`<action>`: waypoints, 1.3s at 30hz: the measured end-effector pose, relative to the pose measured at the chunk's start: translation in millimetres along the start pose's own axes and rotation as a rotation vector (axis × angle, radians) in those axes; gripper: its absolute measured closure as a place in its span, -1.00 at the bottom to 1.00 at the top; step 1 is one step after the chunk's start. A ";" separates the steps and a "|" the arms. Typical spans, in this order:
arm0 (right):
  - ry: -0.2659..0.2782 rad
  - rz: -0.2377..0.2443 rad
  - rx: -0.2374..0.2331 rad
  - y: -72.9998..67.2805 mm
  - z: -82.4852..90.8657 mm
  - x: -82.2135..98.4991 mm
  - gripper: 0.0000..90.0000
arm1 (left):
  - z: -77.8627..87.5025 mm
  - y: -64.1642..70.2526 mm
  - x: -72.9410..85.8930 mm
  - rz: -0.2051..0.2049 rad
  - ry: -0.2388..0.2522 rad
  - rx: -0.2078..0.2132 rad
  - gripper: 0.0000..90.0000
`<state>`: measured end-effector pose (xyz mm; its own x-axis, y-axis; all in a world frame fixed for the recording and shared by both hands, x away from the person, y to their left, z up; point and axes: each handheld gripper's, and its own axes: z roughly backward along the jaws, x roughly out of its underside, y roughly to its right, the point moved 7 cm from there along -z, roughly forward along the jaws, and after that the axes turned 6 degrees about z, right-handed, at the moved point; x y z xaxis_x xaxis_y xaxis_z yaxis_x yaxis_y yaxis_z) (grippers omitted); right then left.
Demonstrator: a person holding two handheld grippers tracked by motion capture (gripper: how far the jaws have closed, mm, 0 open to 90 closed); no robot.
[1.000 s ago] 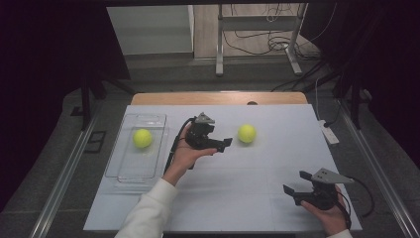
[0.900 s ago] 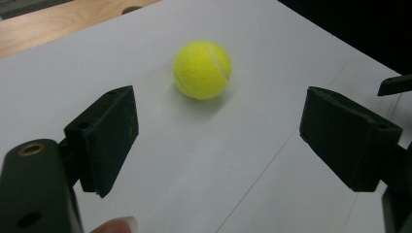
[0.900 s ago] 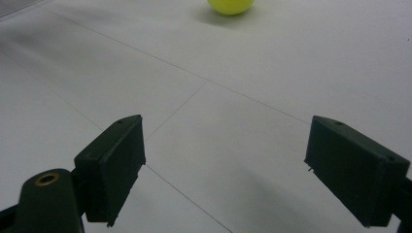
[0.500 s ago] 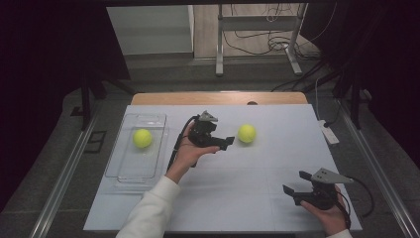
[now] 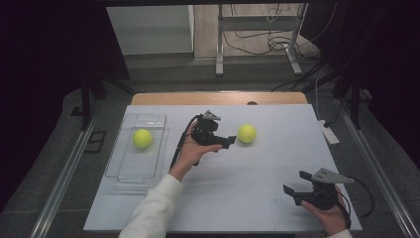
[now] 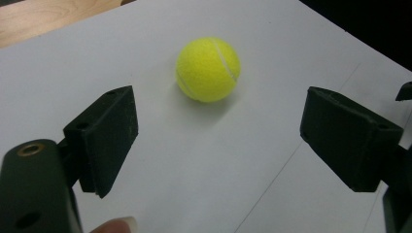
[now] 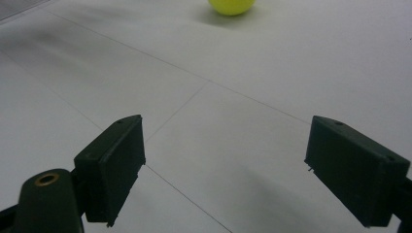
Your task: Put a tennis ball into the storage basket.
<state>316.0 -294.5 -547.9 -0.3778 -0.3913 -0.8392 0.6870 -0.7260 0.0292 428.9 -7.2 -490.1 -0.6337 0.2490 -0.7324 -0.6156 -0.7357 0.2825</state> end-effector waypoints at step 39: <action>-0.003 -0.001 -0.007 -1.2 -2.2 -0.4 -0.68 | -39.1 -0.1 -7.9 -0.001 -0.050 0.007 -0.69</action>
<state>316.6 -292.2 -548.8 -0.3801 -0.3925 -0.8376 0.6911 -0.7223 0.0249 452.4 -33.7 -508.6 -0.6557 0.2814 -0.7006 -0.6197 -0.7307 0.2864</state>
